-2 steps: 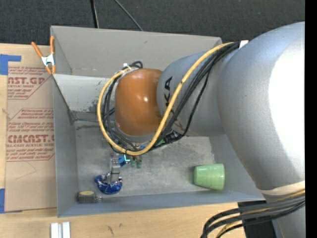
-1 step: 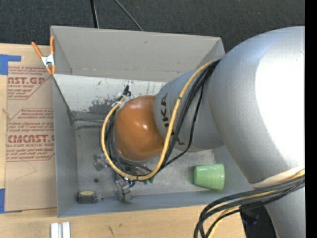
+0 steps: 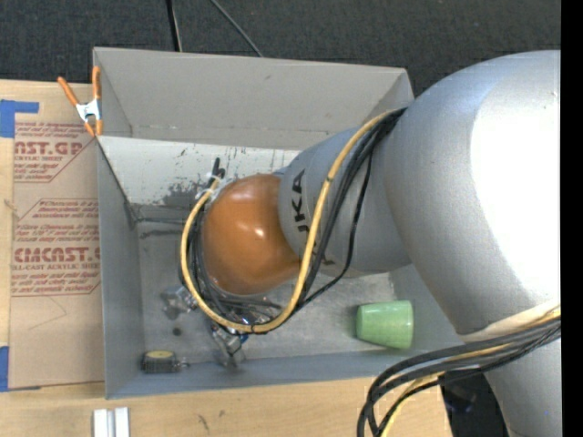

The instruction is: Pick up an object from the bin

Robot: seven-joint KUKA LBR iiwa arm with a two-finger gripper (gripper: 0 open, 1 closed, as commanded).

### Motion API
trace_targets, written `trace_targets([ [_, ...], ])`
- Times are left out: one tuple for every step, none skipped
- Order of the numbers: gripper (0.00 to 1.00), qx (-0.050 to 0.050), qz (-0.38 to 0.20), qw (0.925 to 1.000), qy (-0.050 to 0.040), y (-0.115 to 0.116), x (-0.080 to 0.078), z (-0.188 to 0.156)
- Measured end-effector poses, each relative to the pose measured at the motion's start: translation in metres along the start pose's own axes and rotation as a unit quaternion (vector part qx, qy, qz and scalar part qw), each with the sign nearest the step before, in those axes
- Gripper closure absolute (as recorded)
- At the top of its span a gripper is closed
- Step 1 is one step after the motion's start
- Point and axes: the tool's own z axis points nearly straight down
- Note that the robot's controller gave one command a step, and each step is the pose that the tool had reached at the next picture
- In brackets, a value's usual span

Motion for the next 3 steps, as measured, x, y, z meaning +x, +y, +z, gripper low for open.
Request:
trace_targets([
  [0.0, 0.0, 0.173, 0.9849, 0.0022, 0.029, -0.043, 0.001],
  [0.0, 0.002, 0.226, 0.9741, -0.0004, 0.034, -0.029, 0.0],
  [0.0, 0.004, 0.247, 0.9689, 0.001, 0.035, -0.029, 0.0],
])
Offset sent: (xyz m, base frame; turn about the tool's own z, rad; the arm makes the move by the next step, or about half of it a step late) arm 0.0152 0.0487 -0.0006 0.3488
